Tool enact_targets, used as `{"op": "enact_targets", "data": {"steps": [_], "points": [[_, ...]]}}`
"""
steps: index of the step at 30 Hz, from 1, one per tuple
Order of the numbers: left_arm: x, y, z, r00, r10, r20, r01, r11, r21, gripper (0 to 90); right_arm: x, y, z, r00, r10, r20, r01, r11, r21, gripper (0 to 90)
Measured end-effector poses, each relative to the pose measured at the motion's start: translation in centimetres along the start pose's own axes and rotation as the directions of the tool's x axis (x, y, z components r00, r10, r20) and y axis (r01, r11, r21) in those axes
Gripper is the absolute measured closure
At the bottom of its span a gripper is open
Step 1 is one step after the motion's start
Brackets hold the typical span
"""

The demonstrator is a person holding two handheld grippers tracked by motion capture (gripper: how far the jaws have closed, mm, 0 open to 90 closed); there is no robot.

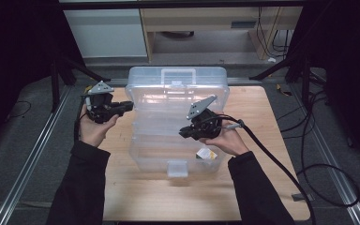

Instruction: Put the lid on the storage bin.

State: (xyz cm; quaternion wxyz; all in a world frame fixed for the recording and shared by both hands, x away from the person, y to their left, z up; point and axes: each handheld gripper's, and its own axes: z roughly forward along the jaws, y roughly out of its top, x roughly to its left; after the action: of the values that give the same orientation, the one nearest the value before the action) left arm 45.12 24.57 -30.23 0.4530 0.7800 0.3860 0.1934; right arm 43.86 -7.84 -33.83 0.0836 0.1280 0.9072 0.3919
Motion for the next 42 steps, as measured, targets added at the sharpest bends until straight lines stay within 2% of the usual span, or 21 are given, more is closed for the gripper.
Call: {"op": "enact_targets", "data": {"steps": [2,3,9,18,22,25,26,27,28,31,35,37,40,42], "points": [[0.2,0.0,0.0,0.9999,0.0,-0.013,0.0,1.0,0.003,84.3,0.1,-0.1,0.0,1.0,0.006,0.0,-0.006,1.0,-0.003,83.8],[0.2,0.0,0.1,1.0,-0.006,-0.005,0.006,1.0,-0.001,84.6,0.1,-0.1,0.0,1.0,0.008,0.001,-0.008,1.0,-0.001,83.8],[0.4,-0.2,0.0,0.9999,0.004,-0.016,-0.004,1.0,0.002,86.5,0.3,-0.1,0.0,1.0,0.0,0.004,0.0,1.0,0.006,83.8],[0.3,-0.7,0.1,0.9998,0.012,0.012,-0.012,0.9999,-0.006,88.6,1.2,-0.4,0.4,0.9996,-0.026,0.008,0.026,0.999,0.038,82.6],[0.2,-1.2,0.0,0.9998,0.018,0.013,-0.018,0.9998,-0.004,88.5,1.6,-0.7,-0.1,0.9988,-0.025,0.043,0.025,1.0,0.003,80.2],[0.0,-1.4,-0.2,0.9996,0.026,0.009,-0.026,0.9997,-0.001,88.6,1.9,-1.0,-1.4,0.9982,-0.002,0.059,0.006,0.998,-0.06,76.2],[0.0,-1.5,-0.3,0.9995,0.029,0.009,-0.029,0.9996,-0.002,88.5,1.9,-1.3,-2.2,0.9978,0.014,0.065,-0.007,0.995,-0.097,76.0],[0.0,-1.6,-0.4,0.9994,0.034,0.01,-0.034,0.9994,0.001,88.5,1.8,-1.5,-2.6,0.9969,0.026,0.074,-0.018,0.994,-0.112,75.8],[-0.2,-1.7,-0.5,0.9992,0.038,0.01,-0.038,0.9993,-0.001,88.6,1.8,-1.7,-2.9,0.9947,0.041,0.094,-0.029,0.992,-0.123,75.4],[-0.5,-2.1,-0.6,0.9989,0.044,0.013,-0.044,0.999,0.004,88.6,1.4,-3.0,-4.3,0.9808,0.115,0.157,-0.091,0.984,-0.155,74.9],[-0.9,-2.8,-0.6,0.9979,0.063,0.014,-0.064,0.9978,0.018,88.7,0.8,-5.0,-5.9,0.9593,0.205,0.194,-0.166,0.965,-0.201,76.2],[-1.1,-3.2,-0.6,0.9975,0.069,0.018,-0.069,0.9973,0.027,88.8,0.7,-6.0,-6.5,0.9514,0.23,0.204,-0.186,0.959,-0.216,76.4],[-1.5,-4.0,-0.5,0.9967,0.076,0.027,-0.077,0.9966,0.031,89.0,0.6,-7.3,-7.0,0.9411,0.254,0.223,-0.207,0.955,-0.212,76.9],[-1.7,-4.5,-0.6,0.9963,0.08,0.031,-0.082,0.9958,0.042,89.1,0.5,-8.0,-7.1,0.9311,0.277,0.237,-0.227,0.949,-0.218,78.3]]}}
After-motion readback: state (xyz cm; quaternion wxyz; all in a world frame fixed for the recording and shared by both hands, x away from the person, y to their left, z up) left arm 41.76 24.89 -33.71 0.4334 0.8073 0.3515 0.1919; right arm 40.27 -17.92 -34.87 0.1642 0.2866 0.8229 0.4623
